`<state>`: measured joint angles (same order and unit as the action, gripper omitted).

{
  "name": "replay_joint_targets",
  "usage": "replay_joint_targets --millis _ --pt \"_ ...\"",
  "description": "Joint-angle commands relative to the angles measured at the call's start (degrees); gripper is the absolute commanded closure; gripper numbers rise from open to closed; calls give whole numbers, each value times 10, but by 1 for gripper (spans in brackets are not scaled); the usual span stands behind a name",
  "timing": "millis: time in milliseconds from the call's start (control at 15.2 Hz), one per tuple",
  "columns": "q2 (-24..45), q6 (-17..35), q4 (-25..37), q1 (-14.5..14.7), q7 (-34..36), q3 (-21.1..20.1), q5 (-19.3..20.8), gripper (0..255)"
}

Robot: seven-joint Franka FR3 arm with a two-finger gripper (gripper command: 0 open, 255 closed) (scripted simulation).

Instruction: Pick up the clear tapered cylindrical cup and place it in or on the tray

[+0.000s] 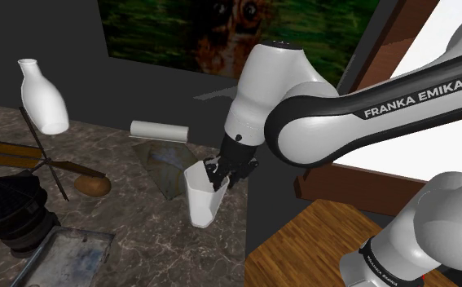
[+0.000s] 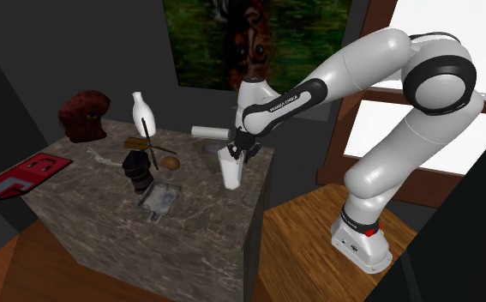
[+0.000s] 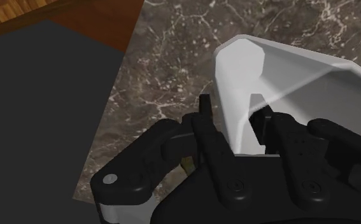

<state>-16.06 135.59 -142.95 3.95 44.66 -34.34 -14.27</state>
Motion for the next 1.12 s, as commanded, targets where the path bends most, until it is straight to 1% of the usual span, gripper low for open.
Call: replay_joint_targets --millis 0,462,1056 --pt "0 0 0 0 0 0 0 255" --pt "0 0 0 0 0 0 0 255" --pt "-42 -79 40 5 -8 19 -8 255"
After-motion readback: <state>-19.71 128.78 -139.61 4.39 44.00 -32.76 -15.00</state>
